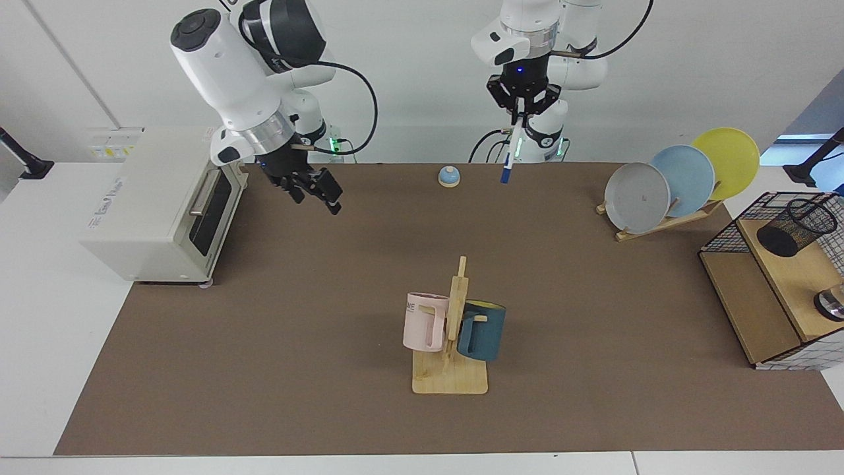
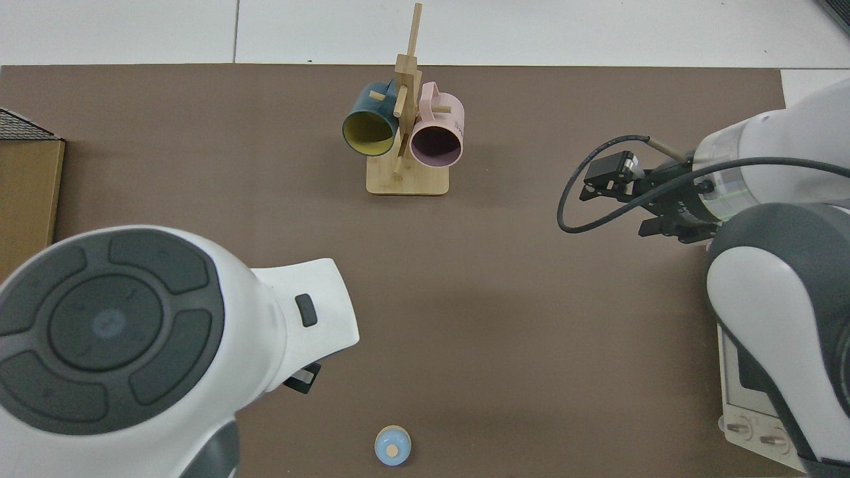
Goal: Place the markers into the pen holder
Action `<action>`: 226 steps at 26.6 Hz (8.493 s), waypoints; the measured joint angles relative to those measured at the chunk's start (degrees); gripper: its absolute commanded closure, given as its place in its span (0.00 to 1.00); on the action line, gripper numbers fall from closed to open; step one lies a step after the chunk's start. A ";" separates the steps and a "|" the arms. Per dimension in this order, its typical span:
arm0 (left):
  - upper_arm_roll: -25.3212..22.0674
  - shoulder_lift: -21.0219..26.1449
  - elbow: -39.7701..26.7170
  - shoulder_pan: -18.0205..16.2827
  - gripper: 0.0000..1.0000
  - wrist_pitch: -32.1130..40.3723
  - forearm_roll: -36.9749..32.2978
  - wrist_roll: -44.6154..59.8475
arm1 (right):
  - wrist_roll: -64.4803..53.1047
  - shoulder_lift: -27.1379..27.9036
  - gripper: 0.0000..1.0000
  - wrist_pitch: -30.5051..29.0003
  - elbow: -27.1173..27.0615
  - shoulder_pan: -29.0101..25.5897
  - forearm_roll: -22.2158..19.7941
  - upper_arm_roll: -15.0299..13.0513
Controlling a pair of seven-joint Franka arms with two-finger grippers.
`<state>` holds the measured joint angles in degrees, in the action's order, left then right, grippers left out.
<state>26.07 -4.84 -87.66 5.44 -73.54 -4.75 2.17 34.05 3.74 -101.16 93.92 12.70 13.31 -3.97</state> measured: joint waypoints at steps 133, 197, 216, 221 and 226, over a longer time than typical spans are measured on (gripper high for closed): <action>-48.20 14.46 -2.60 -2.24 1.00 -37.45 -35.46 -78.53 | -46.78 -3.84 0.00 4.20 0.00 -7.84 -14.13 0.49; -41.23 10.76 6.45 -2.18 0.00 -15.20 -3.64 -37.73 | -46.78 -3.84 0.00 4.19 0.04 -7.84 -14.13 0.49; -14.60 7.82 10.04 -4.02 0.00 -4.90 3.62 8.17 | -46.78 -3.84 0.00 4.10 -0.07 -7.85 -14.04 0.47; -14.72 7.93 9.93 -5.36 0.00 -8.72 6.14 8.57 | -46.78 -3.84 0.00 4.10 -0.08 -7.88 -14.04 0.41; -17.69 9.39 9.07 -6.95 0.00 -10.63 6.27 3.55 | -46.78 -3.84 0.00 4.10 -0.08 -7.89 -14.04 0.39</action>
<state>8.38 4.55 -78.59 -1.51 -84.17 1.52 5.72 -12.72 -0.10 -97.05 93.84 4.81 -0.73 -3.58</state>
